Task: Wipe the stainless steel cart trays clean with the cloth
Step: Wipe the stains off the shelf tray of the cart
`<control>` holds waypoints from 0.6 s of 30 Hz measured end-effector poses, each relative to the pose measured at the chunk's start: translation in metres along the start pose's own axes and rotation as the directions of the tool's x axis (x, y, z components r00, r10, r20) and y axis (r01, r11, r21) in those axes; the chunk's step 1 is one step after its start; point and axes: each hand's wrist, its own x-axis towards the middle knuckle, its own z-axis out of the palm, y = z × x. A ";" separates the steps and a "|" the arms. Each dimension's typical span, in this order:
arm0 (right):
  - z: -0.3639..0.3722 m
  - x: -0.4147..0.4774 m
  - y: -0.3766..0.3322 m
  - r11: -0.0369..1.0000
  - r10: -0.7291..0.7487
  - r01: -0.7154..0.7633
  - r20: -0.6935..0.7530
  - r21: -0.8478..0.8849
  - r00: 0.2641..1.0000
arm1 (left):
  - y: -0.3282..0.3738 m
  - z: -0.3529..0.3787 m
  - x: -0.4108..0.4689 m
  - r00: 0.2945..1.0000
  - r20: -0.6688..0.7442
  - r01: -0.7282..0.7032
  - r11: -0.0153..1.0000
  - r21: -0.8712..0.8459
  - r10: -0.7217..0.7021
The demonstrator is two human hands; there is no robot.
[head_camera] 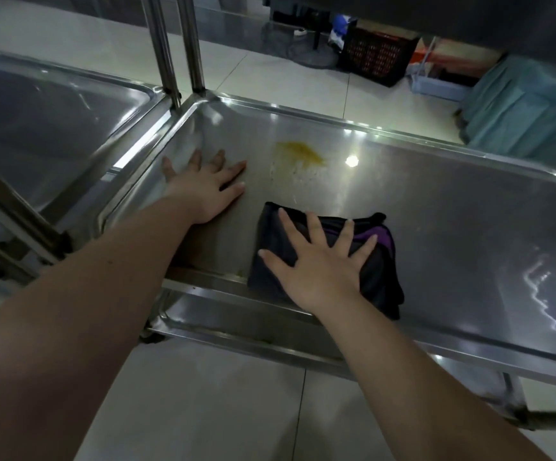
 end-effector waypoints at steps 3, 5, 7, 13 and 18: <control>-0.002 0.035 -0.005 1.000 0.014 -0.014 0.003 -0.023 1.000 | -0.002 0.005 0.003 1.000 -0.018 -0.006 1.000 0.005 0.006; -0.010 0.078 -0.003 0.998 0.057 -0.057 0.005 -0.011 0.998 | -0.003 0.008 0.004 0.999 -0.037 -0.014 1.000 0.001 0.014; -0.023 0.124 -0.003 0.996 0.086 -0.087 0.029 0.031 0.996 | -0.002 0.009 0.005 0.999 -0.046 -0.020 1.000 0.006 0.020; -0.039 0.195 -0.006 0.994 0.085 -0.086 0.026 0.074 0.996 | -0.001 0.011 0.009 0.998 -0.069 -0.012 1.000 0.010 0.013; -0.028 0.137 -0.004 0.999 0.014 -0.017 0.059 0.046 0.998 | 0.000 0.007 0.007 0.999 -0.037 0.016 1.000 0.017 -0.015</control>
